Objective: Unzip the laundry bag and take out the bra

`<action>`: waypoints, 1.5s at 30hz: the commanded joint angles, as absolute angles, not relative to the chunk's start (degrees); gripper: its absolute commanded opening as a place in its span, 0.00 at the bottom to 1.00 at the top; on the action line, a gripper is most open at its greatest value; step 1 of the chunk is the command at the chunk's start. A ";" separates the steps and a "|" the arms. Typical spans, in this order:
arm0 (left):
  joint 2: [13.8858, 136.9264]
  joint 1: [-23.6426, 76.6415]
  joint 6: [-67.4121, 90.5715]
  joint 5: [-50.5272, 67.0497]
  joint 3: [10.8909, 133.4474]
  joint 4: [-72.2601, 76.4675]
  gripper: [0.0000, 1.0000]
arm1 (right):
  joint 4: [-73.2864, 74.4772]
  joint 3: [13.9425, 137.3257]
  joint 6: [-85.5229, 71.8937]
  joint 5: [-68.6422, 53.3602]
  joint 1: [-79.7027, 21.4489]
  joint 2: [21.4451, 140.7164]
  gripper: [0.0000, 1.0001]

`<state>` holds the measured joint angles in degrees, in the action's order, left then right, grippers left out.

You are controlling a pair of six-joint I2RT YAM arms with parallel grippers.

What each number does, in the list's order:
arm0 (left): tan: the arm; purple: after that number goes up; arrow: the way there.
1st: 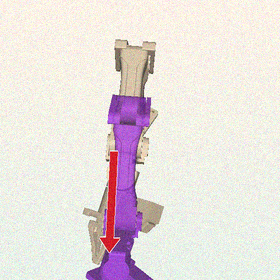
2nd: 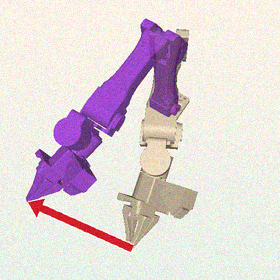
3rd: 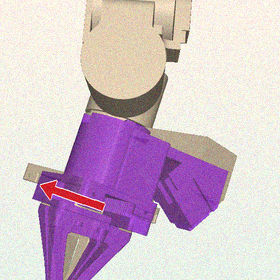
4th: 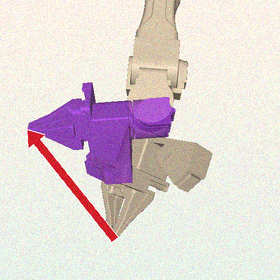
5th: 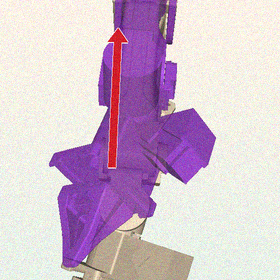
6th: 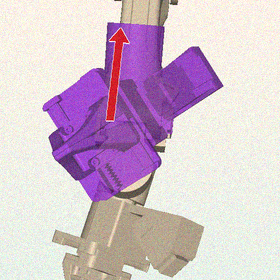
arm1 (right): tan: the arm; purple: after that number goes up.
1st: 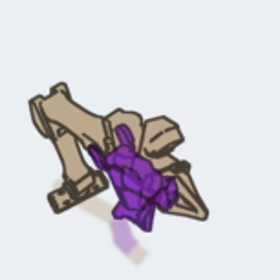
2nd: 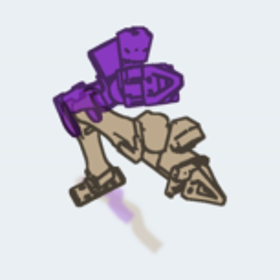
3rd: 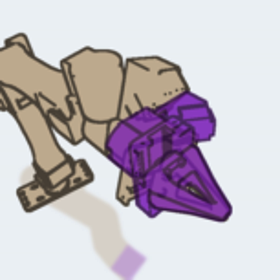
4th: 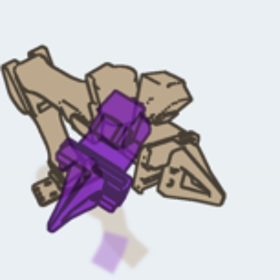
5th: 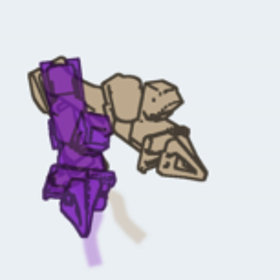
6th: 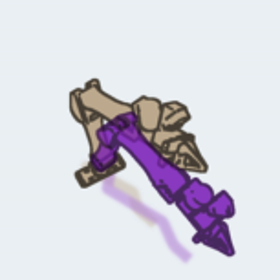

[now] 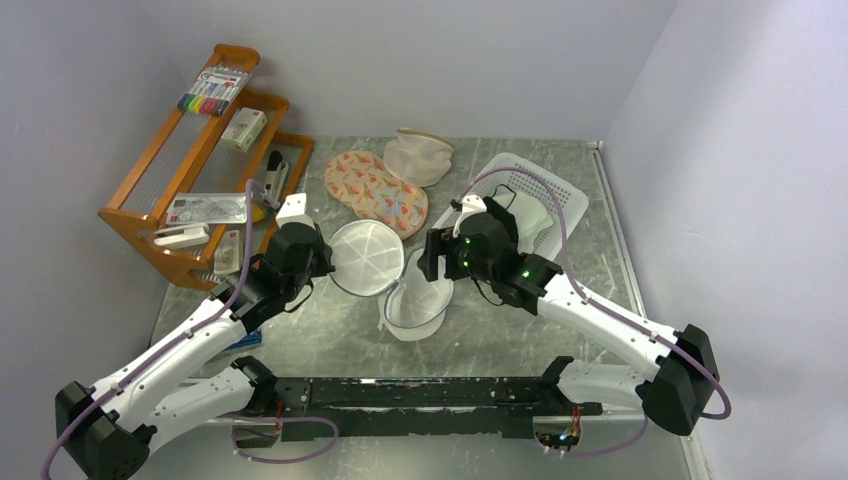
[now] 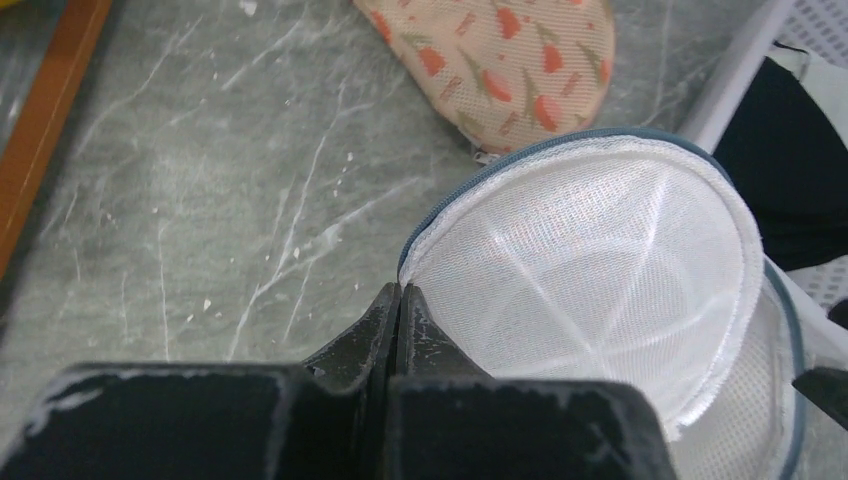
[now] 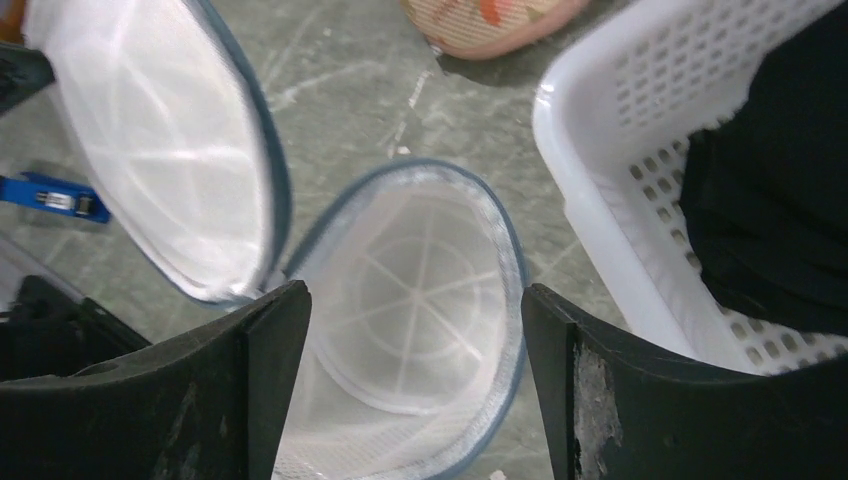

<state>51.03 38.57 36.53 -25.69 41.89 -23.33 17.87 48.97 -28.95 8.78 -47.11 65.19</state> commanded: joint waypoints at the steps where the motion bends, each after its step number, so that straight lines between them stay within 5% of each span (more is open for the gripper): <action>1: 49.67 38.67 29.86 -20.52 45.43 -21.34 0.07 | 12.62 52.23 -30.21 0.82 -44.85 66.11 0.79; 14: 47.22 38.67 20.87 -4.87 50.09 -14.33 0.07 | -7.71 49.52 -43.52 -24.43 -41.91 71.97 0.84; 29: 50.86 39.32 13.53 1.69 56.24 -14.92 0.07 | 2.98 58.67 -52.47 -17.10 -40.23 70.72 0.88; 45: 51.73 44.00 4.65 -12.09 56.21 -15.05 0.07 | 5.84 61.58 -82.05 -14.39 -42.01 70.88 0.81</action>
